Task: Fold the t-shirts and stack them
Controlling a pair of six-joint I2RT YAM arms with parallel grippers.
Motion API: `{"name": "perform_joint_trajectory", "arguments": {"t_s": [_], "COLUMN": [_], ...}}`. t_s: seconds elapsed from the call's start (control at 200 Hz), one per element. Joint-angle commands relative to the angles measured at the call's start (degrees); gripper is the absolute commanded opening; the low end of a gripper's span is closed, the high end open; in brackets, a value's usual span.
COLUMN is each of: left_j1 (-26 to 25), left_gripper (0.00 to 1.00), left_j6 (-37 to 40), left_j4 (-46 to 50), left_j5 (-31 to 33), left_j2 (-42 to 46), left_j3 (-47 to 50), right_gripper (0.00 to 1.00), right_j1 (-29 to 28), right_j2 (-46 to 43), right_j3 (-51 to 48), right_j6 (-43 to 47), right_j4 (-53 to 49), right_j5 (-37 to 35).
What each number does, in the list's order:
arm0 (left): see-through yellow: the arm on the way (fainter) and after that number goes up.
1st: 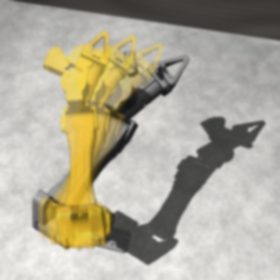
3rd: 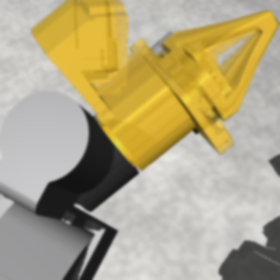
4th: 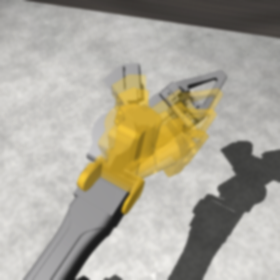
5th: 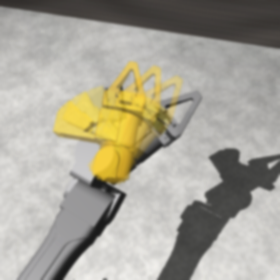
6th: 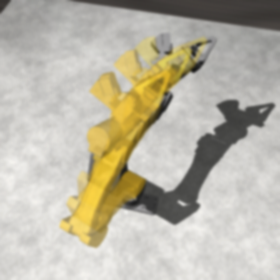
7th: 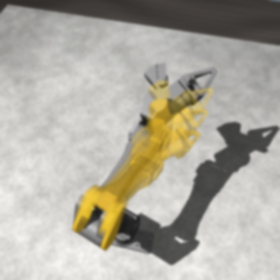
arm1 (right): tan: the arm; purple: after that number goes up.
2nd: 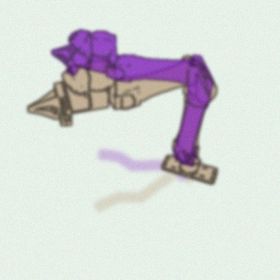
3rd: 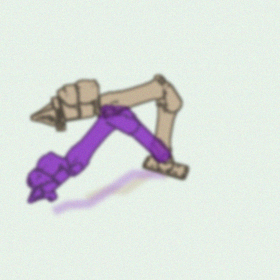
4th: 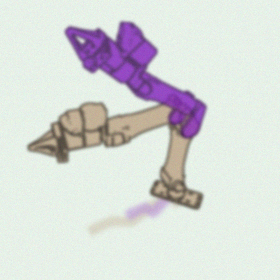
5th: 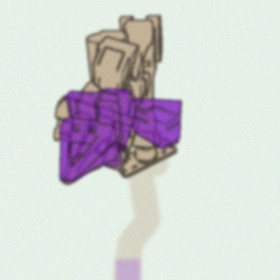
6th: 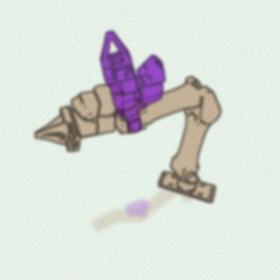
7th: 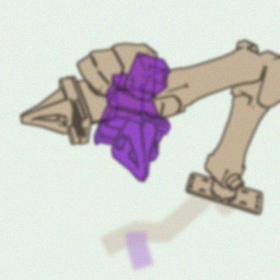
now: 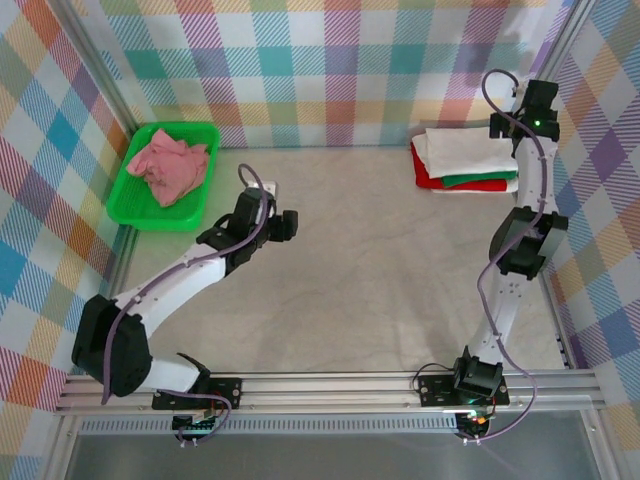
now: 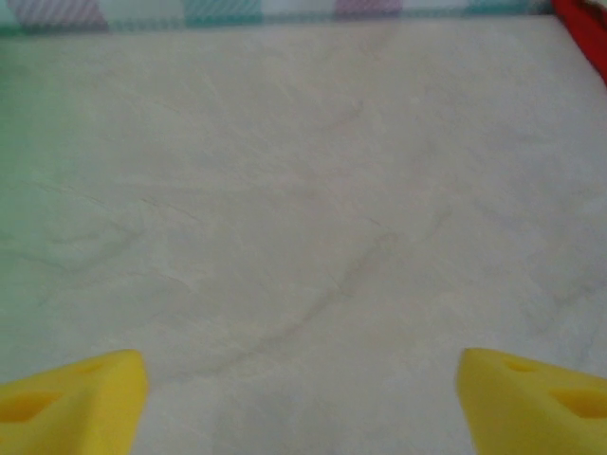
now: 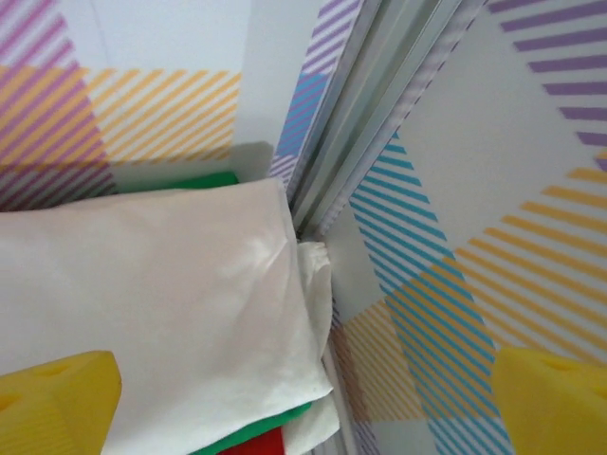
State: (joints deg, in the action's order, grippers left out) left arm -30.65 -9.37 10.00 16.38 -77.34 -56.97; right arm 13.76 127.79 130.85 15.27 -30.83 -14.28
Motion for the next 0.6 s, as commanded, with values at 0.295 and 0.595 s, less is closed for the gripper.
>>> {"name": "perform_joint_trajectory", "arguments": {"t_s": [0.295,0.595], "left_j1": [6.8,13.1], "left_gripper": [1.0,1.0], "left_j6": [3.1,4.9], "left_j4": [-24.2,-28.8], "left_j5": [19.3,20.9], "left_j2": [19.5,19.3], "left_j3": [21.4,30.2], "right_gripper": [1.0,1.0], "right_j1": [-9.8,-20.5], "right_j2": [-45.1,-58.9], "right_j3": [-59.2,-89.7], "right_j6": [-15.6,-19.9], "right_j4": [29.7,42.0], "right_j5": [5.2,-6.7]}}
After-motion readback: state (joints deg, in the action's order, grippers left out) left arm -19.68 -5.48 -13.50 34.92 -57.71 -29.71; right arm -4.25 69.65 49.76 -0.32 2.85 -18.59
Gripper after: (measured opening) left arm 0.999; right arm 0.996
